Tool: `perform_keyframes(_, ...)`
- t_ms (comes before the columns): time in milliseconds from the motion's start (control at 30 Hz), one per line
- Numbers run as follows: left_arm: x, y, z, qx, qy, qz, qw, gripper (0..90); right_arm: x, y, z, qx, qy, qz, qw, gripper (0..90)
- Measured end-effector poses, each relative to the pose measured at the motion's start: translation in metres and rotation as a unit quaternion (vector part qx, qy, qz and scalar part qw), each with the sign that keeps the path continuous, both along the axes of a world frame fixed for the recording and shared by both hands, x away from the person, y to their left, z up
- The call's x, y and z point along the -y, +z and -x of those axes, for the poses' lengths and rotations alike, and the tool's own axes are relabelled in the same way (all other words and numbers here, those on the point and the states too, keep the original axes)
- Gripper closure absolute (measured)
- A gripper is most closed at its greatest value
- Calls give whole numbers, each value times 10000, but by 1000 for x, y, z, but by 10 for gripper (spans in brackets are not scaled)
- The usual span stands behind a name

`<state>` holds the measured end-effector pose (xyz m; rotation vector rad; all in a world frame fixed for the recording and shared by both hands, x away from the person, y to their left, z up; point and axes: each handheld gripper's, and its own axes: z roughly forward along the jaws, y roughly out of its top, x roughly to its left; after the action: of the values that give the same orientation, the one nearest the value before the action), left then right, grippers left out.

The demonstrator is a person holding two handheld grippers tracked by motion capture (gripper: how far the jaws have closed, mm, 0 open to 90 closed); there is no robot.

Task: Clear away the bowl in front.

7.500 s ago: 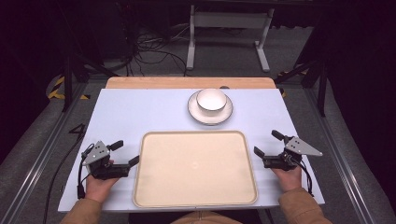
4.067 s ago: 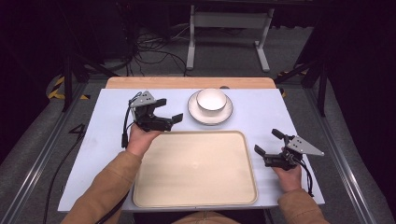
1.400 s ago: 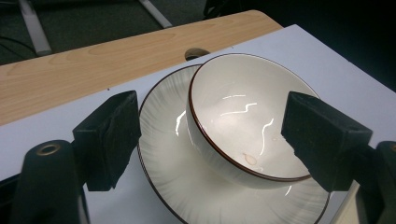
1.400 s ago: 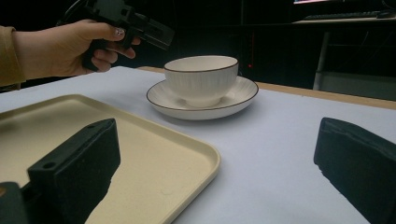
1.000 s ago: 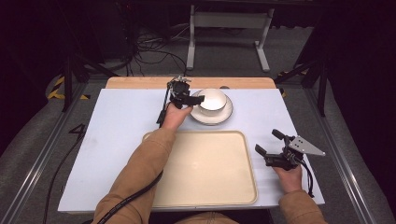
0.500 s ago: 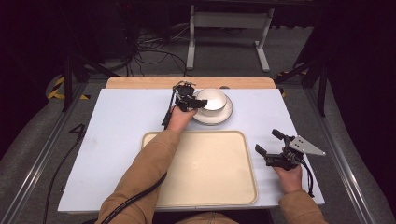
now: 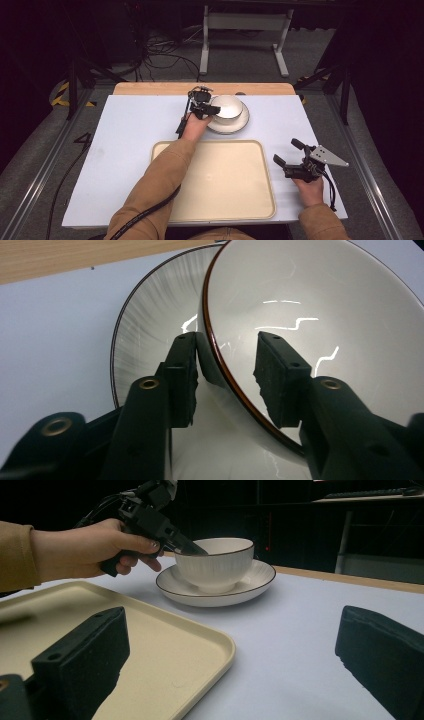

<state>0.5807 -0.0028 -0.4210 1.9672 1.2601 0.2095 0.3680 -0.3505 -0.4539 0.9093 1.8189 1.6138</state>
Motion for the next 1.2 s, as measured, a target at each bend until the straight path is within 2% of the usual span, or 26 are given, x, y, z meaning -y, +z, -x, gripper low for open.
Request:
perform_keyframes(200,2,3,2,81,219,-192,9995,762,0,0,0,-5,-3,-13,10000,12)
perform_keyframes(367,4,3,2,98,262,-253,9993,818,0,0,0,-6,1,-16,10000,12)
perform_keyframes(567,6,4,3,137,297,-321,9989,823,0,0,0,-6,1,-17,10000,12)
perform_keyframes(733,5,5,3,98,312,-270,9991,823,0,0,0,-6,0,-19,10000,12)
perform_keyframes(800,4,6,3,55,319,-169,9993,822,0,0,0,-6,-8,-18,10000,12)
perform_keyframes(833,4,7,3,55,311,-197,9993,822,0,0,0,-6,-16,-10,10000,13)
perform_keyframes(1033,5,14,6,115,275,-291,9991,817,1,0,1,-9,-16,-18,10000,13)
perform_keyframes(1200,4,20,8,191,234,-272,9992,816,0,0,0,-13,-17,-15,10000,13)
